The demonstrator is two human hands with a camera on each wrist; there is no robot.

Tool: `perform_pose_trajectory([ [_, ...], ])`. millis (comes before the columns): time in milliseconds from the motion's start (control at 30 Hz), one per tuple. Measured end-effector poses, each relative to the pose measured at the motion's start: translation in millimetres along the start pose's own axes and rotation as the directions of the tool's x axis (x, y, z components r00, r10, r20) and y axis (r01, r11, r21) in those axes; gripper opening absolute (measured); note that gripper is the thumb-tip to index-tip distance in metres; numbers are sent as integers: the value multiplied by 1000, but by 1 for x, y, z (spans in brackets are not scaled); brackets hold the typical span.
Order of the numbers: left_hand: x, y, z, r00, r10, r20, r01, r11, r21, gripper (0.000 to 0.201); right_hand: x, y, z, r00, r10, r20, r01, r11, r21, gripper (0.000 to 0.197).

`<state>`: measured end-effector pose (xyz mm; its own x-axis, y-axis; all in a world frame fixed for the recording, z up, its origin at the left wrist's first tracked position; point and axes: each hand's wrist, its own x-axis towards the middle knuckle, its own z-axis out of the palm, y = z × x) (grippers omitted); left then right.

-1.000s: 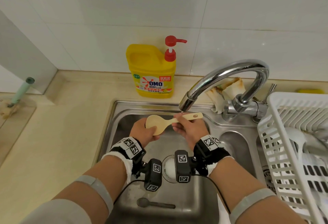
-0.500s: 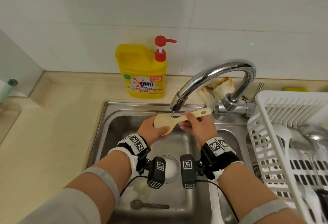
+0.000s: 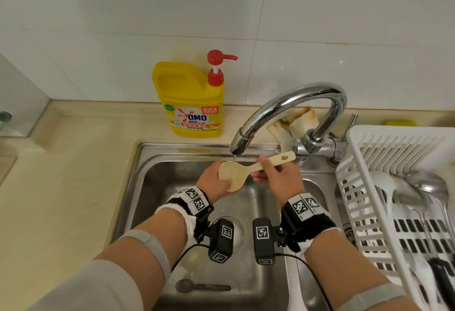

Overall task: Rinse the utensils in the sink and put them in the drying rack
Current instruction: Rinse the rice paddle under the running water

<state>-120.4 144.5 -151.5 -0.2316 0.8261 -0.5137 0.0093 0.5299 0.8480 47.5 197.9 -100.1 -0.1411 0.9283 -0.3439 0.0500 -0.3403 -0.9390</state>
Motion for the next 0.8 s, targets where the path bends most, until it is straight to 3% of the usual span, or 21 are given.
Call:
perform_pose_trajectory([
  [100, -9, 8, -1, 999, 12, -41, -14, 999, -37, 60, 0, 0, 2, 1000, 26, -2, -26, 999, 22, 22],
  [200, -12, 11, -2, 995, -31, -92, 22, 996, -91, 27, 0, 1, 5, 998, 53, -18, -51, 994, 100, 20],
  [367, -13, 17, -3, 993, -73, -98, 66, 995, -73, 47, 1, 3, 8, 997, 83, -4, -80, 967, 240, 19],
  [467, -13, 19, 0, 994, -93, -54, 80, 975, -205, 50, 1, 3, 6, 995, 104, 0, -99, 953, 287, 17],
  [633, -17, 18, 2, 984, -143, 102, 175, 830, -530, 35, 1, 3, 3, 960, 273, 63, -269, 839, 473, 11],
  [800, -21, 21, -7, 966, -171, 192, 257, 692, -675, 28, 6, 11, 4, 914, 396, 87, -381, 766, 518, 12],
])
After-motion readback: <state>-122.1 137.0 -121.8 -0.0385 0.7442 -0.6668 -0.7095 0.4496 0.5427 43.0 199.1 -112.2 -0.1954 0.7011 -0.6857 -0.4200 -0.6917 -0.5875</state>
